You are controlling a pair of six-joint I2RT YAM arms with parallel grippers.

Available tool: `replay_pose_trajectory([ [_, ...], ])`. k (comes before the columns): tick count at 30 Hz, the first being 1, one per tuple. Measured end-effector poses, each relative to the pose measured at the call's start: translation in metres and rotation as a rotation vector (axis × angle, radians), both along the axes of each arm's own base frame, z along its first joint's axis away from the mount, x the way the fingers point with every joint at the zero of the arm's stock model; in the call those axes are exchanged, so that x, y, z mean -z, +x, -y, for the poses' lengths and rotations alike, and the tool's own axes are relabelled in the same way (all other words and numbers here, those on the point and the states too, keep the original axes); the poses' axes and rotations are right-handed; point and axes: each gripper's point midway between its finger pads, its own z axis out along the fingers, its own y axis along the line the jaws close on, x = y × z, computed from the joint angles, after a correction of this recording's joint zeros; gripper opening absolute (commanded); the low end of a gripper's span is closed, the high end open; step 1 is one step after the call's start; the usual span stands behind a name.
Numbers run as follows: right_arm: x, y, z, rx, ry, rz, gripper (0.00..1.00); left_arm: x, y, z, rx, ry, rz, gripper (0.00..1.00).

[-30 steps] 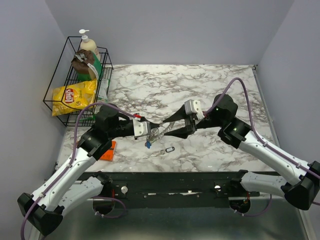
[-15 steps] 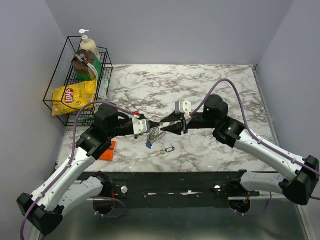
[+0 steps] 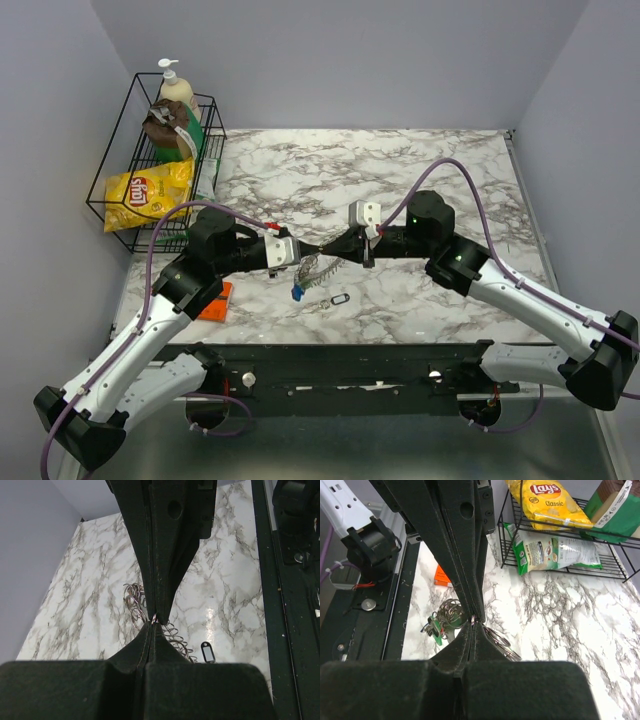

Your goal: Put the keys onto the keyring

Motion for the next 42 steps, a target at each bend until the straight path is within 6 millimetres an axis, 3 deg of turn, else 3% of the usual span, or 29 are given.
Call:
replay_pose_trajectory([
  [3, -0.001, 0.0, 0.001, 0.002, 0.003, 0.001, 0.01, 0.0, 0.0, 0.0, 0.0, 0.0, 0.001, 0.18],
  [6, -0.002, -0.001, 0.002, 0.01, 0.015, 0.003, 0.01, -0.001, -0.001, 0.0, 0.002, -0.002, 0.005, 0.24],
  [12, 0.001, -0.002, 0.006, 0.029, 0.018, -0.008, 0.0, -0.008, -0.004, -0.003, 0.001, -0.015, 0.028, 0.22],
  [21, -0.008, -0.005, 0.008, 0.031, 0.047, 0.005, 0.01, -0.009, -0.005, -0.003, 0.001, -0.018, 0.031, 0.36],
  [32, -0.011, -0.006, 0.011, 0.032, 0.056, 0.014, 0.01, -0.006, -0.001, 0.004, 0.016, -0.023, 0.004, 0.32],
  [38, -0.009, -0.007, 0.012, 0.034, 0.054, 0.013, 0.01, -0.002, 0.0, 0.009, 0.044, -0.019, -0.025, 0.23],
  [42, -0.011, -0.008, 0.014, 0.039, 0.059, 0.017, 0.01, -0.002, 0.0, 0.012, 0.059, -0.018, -0.035, 0.08],
])
